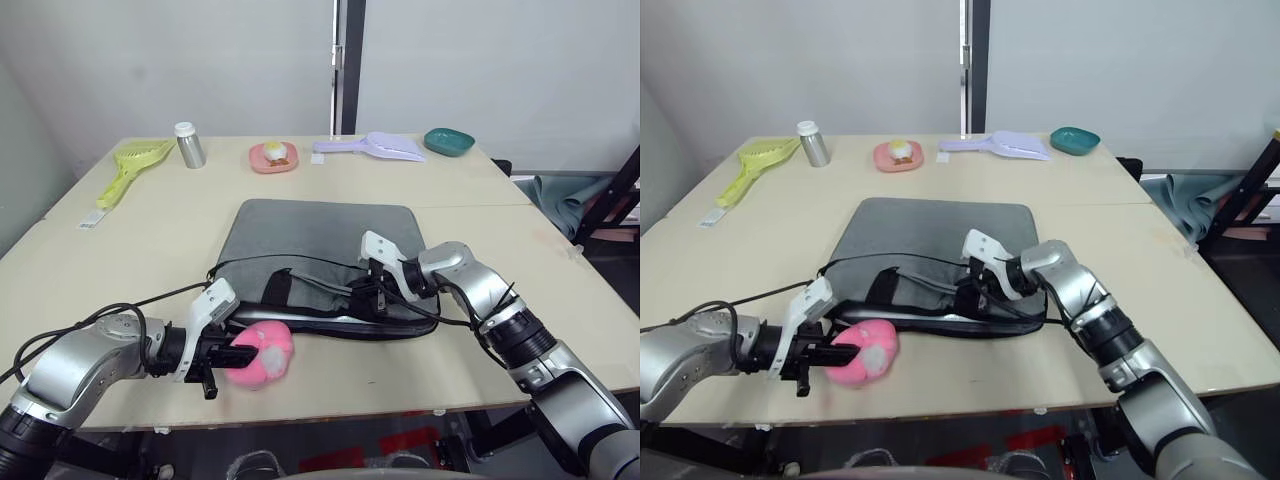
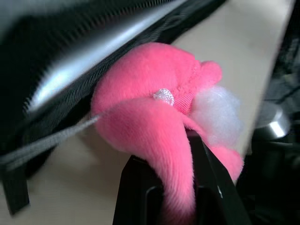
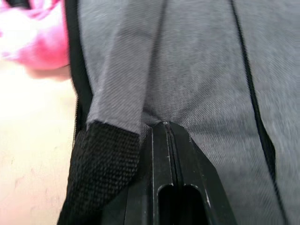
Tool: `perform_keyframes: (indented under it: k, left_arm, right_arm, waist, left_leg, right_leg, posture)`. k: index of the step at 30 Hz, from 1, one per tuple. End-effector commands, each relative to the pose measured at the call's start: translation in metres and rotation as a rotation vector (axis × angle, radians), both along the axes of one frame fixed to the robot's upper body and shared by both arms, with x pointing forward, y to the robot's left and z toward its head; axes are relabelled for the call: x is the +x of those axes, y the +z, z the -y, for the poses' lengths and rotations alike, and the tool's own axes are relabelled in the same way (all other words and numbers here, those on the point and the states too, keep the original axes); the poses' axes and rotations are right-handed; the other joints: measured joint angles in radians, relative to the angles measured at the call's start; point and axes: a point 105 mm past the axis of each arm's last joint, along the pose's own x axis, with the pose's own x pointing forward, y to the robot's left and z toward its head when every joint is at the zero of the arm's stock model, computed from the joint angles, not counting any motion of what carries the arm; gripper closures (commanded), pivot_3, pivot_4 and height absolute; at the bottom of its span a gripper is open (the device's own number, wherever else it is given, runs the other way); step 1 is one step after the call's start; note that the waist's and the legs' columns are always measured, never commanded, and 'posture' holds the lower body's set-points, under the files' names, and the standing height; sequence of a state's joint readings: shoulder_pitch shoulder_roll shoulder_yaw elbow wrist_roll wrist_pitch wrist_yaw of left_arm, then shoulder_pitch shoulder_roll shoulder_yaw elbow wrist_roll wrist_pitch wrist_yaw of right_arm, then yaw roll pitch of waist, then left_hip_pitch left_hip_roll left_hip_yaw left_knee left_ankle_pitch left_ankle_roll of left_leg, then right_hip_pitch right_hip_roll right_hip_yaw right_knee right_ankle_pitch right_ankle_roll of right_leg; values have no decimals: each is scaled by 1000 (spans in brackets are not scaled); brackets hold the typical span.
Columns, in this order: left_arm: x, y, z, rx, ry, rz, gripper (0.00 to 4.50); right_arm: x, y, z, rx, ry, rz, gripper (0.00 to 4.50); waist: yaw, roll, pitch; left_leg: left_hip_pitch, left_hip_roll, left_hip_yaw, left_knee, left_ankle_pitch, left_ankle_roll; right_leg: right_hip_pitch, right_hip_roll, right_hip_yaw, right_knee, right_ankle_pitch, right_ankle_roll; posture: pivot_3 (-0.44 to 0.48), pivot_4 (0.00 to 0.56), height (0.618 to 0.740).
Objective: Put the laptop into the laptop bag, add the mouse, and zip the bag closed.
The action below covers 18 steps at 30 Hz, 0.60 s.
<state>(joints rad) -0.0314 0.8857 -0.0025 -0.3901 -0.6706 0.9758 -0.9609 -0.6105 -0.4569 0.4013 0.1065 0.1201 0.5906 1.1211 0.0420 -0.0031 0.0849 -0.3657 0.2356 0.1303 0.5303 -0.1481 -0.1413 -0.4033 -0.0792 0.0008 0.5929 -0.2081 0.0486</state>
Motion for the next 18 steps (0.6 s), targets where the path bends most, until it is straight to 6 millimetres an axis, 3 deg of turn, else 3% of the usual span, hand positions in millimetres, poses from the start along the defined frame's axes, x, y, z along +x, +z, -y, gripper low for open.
perform_keyframes:
  k: [1, 8, 15, 18]
  left_arm:
    - [-3, 9, 22, -76, -75, 34, 4243]
    - [10, 12, 35, -131, -41, 67, 4243]
    - [13, 28, 10, -151, -19, 77, 1830]
    - [18, 41, -3, -168, 15, 117, 775]
  right_arm:
    - [-20, -60, 18, -167, -52, -196, 4500]
    - [-20, -59, 18, -171, -42, -193, 4500]
    - [-18, -53, 19, -159, -37, -180, 4500]
    - [-12, -37, 17, -93, -40, -160, 4500]
  waist:
    - [0, 0, 0]
    - [8, 0, 0]
    - [10, -1, 0]
    - [10, -1, 2]
  left_leg:
    - [0, 0, 0, 0, 0, 0]
    - [0, 0, 0, 1, 0, 0]
    - [0, 0, 0, 3, 0, 0]
    - [-1, 0, 0, 3, 0, 0]
  right_leg:
    - [0, 0, 0, 0, 0, 0]
    - [0, 0, 0, 1, 0, 0]
    - [0, 0, 0, 2, 0, 0]
    - [0, 0, 0, 2, 0, 0]
  posture:
    - [0, 150, 740]
    - [0, 150, 740]
    - [0, 150, 740]
    - [0, 150, 740]
